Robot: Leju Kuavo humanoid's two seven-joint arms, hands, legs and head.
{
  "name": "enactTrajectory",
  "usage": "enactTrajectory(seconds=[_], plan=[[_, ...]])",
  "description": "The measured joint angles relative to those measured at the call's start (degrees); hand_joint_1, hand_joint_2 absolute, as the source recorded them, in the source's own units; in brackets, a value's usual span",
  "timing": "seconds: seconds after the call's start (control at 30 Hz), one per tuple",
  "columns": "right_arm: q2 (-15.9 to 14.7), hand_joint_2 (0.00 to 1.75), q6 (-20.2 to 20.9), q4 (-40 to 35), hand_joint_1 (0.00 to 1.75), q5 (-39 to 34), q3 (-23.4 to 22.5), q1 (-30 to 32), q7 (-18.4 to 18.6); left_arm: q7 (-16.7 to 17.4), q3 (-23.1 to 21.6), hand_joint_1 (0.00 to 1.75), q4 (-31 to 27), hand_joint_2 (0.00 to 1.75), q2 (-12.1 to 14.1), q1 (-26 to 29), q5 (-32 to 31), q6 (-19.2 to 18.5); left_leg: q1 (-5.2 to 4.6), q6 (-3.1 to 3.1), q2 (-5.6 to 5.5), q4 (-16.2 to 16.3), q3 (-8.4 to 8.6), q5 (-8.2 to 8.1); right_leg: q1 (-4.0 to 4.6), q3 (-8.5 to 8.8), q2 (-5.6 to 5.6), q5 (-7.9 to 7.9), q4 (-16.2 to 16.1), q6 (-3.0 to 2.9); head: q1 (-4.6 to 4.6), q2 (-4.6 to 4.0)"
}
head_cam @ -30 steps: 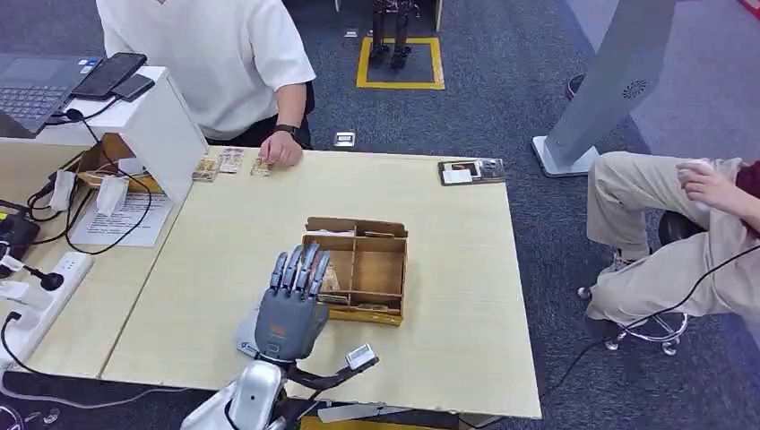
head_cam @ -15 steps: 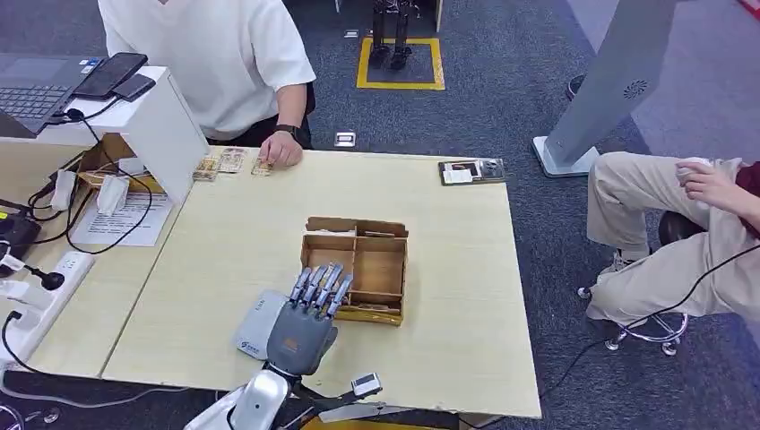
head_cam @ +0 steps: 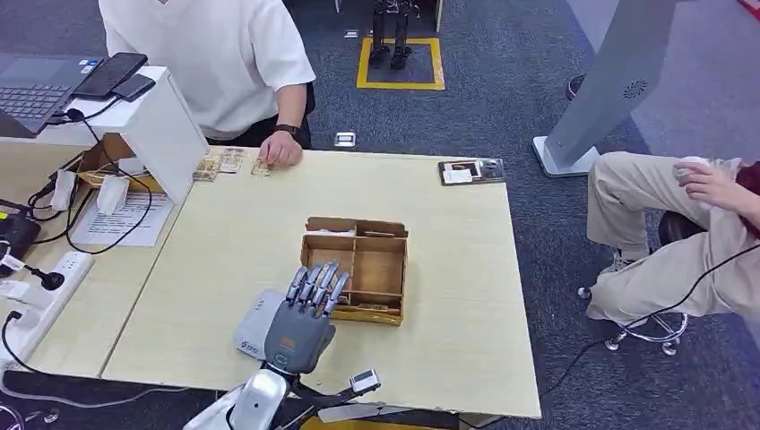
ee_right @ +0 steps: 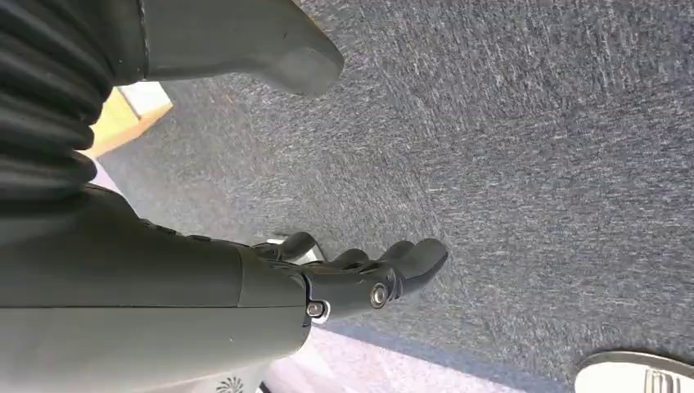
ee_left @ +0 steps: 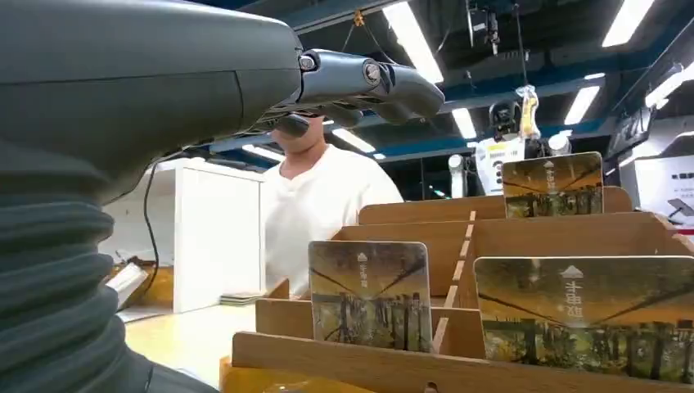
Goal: Pass the card to the sensor for recognition and then transmit it.
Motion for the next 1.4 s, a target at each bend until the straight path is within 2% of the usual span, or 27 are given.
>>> enactTrajectory(seconds=[0.23, 0.47, 1.03, 1.27, 1.3, 1.33, 1.4], plan=[[-0.02, 1.75, 0.00, 0.02, 0.00, 0.13, -0.02, 0.06, 0.37, 7.89, 0.02, 0.00, -0.42, 1.75, 0.55, -0.72, 0.00, 0.00, 0.00, 0.00, 0.00, 0.00, 0.00, 0.00, 0.00, 0.00, 0.00, 0.00, 0.00, 0.00, -0.02, 0.02], [-0.02, 1.75, 0.00, 0.02, 0.00, 0.07, -0.09, 0.11, 0.44, 10.12, 0.00, 0.00, -0.50, 1.75, 0.63, -0.86, 0.00, 0.00, 0.00, 0.00, 0.00, 0.00, 0.00, 0.00, 0.00, -0.01, 0.00, 0.00, 0.00, 0.00, -0.02, 0.00], [-0.02, 1.75, 0.00, 0.02, 0.00, 0.09, -0.31, 0.16, 0.44, 10.03, 0.02, 0.00, 0.65, 1.75, 0.26, -0.89, 0.00, 0.00, 0.00, 0.00, 0.00, 0.00, 0.00, 0.00, 0.00, -0.01, 0.00, 0.00, 0.00, 0.00, -0.02, 0.00], [-0.02, 1.75, 0.00, 0.02, 0.00, 0.13, -0.61, 0.18, 0.42, 6.87, 0.13, 0.00, 1.77, 1.75, -0.83, -0.57, 0.00, 0.00, 0.00, 0.00, 0.00, 0.00, 0.00, 0.00, 0.00, -0.01, 0.00, 0.00, 0.00, 0.00, -0.02, 0.00], [-0.02, 1.75, 0.00, 0.02, 0.00, 0.13, -0.68, 0.18, 0.42, 6.36, 0.33, 0.03, 1.99, 1.75, -0.96, -0.46, 0.00, 0.00, 0.00, 0.00, 0.00, 0.00, 0.00, 0.00, 0.00, -0.01, 0.00, 0.00, 0.00, 0.00, -0.02, 0.02], [-0.02, 1.75, 0.00, 0.02, 0.00, 0.15, -0.68, 0.18, 0.42, 5.86, 0.57, 0.17, 2.12, 1.75, -1.16, -0.31, 0.00, 0.00, 0.00, 0.00, 0.00, 0.00, 0.00, 0.00, 0.00, -0.01, 0.00, 0.00, 0.00, 0.00, -0.02, 0.00], [-0.02, 1.75, 0.00, 0.02, 0.00, 0.15, -0.68, 0.18, 0.42, 5.24, 1.05, 0.19, 2.30, 1.75, -1.42, -0.23, 0.00, 0.00, 0.00, 0.00, 0.00, 0.00, 0.00, 0.00, 0.00, -0.01, 0.00, 0.00, 0.00, 0.00, 0.00, 0.02]])
